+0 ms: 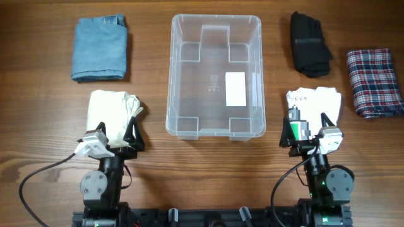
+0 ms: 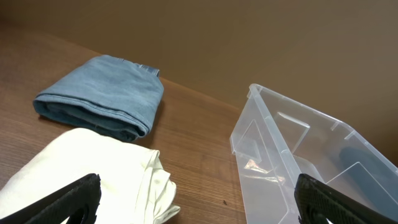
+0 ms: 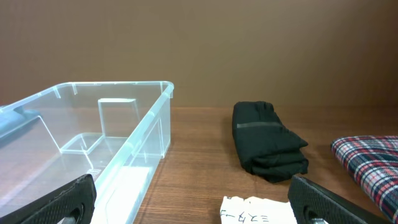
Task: Pack container
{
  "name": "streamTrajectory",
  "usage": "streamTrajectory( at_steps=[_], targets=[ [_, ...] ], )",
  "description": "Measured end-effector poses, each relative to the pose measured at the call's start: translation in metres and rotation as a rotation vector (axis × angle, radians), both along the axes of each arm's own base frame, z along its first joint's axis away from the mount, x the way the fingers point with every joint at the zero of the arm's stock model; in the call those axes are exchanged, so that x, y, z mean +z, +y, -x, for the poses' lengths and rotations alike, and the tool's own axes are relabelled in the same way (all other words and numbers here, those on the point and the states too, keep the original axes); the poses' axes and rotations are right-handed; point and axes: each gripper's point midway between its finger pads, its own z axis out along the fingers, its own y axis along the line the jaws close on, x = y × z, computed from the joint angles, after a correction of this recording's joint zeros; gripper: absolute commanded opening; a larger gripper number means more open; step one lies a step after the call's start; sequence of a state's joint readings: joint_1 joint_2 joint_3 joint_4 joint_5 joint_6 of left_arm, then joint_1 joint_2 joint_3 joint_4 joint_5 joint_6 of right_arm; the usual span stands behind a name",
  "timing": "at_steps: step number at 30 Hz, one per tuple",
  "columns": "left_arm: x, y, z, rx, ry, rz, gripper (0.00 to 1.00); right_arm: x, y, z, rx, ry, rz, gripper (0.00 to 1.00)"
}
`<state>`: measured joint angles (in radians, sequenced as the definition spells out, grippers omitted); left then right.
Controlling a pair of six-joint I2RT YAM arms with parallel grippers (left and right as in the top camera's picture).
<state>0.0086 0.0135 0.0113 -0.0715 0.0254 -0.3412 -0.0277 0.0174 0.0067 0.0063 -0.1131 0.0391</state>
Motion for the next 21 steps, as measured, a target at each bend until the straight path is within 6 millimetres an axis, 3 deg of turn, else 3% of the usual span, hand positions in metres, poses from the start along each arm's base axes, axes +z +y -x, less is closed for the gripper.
streamTrajectory(
  at_steps=[21],
  targets=[
    [-0.0018,0.0,-0.0004,0.0,0.008,0.0,1.0,0.0,0.0,0.0,0.0,0.0,0.0,1.0]
  ],
)
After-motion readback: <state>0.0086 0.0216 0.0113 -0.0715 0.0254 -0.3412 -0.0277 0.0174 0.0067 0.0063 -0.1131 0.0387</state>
